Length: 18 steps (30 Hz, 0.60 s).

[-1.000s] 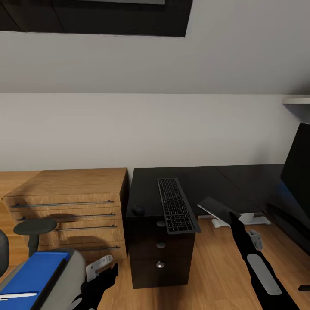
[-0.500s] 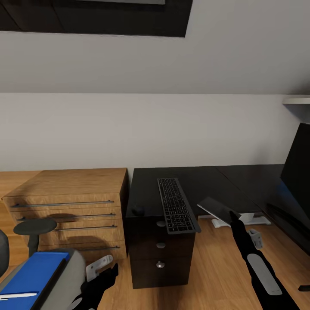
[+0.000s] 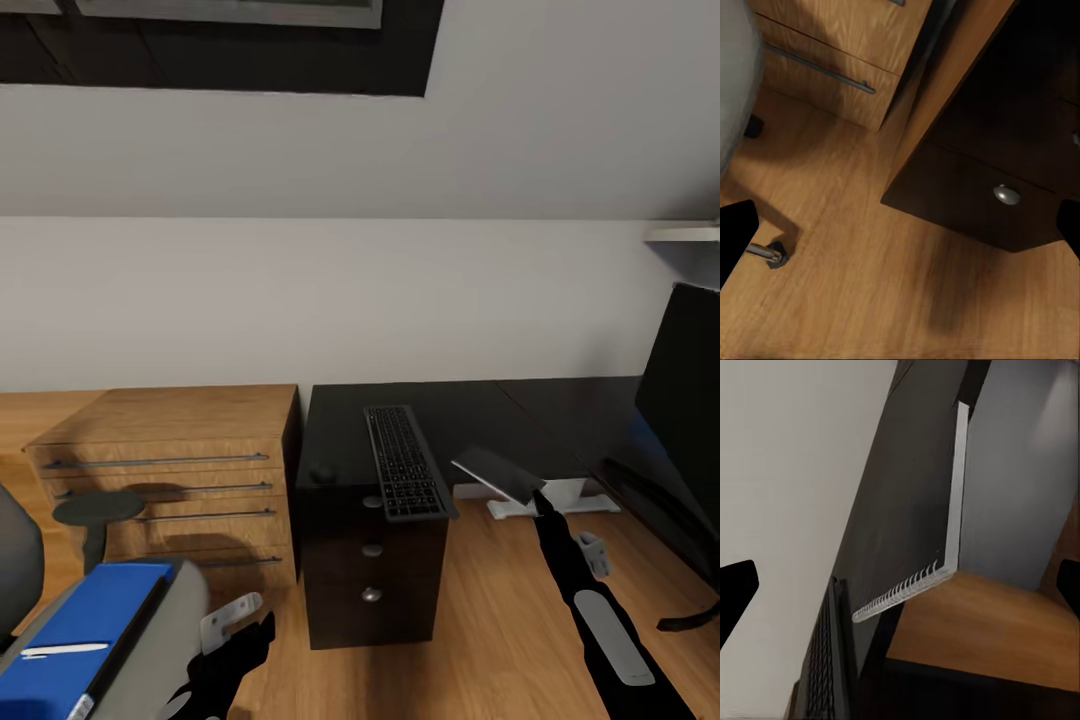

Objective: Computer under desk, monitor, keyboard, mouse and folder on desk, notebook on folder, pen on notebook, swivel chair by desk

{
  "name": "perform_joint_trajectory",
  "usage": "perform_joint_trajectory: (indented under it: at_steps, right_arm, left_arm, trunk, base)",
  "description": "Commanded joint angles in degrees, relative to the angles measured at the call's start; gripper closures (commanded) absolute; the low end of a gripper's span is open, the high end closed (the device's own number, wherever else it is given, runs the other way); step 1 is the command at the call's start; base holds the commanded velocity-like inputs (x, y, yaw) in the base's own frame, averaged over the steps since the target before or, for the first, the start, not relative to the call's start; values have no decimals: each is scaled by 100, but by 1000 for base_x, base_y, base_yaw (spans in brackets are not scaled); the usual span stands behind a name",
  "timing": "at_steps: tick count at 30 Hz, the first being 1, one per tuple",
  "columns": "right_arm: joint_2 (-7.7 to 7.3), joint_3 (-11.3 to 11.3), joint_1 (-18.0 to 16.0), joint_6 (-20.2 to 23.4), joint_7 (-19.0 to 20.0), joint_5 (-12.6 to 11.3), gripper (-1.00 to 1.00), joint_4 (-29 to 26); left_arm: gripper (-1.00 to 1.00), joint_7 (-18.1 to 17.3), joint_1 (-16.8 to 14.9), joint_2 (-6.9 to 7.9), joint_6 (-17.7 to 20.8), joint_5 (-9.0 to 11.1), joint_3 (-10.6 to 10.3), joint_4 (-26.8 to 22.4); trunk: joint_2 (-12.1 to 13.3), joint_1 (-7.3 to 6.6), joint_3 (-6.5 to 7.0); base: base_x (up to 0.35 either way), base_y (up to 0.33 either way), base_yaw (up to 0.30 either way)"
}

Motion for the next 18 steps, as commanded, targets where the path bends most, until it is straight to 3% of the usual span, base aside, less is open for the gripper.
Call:
perform_joint_trajectory:
  at_steps: [1, 14, 18]
  right_arm:
    - [-1, 8, -2, -20, 27, -60, -100, 6]
    - [8, 44, -2, -20, -7, -66, -100, 22]
    - [14, 56, 0, -17, -10, -68, -100, 28]
  left_arm:
    - [-100, 38, -1, -2, 12, 45, -3, -10]
    - [-100, 38, -1, 3, 12, 48, -2, -5]
    - [-100, 38, -1, 0, 12, 49, -3, -2]
  trunk:
    - [-3, -4, -4]
    - [-3, -4, -4]
    - [-3, -4, -4]
  base:
    - [-311, -85, 0]
    - [-317, -44, 0]
    - [-134, -1, 0]
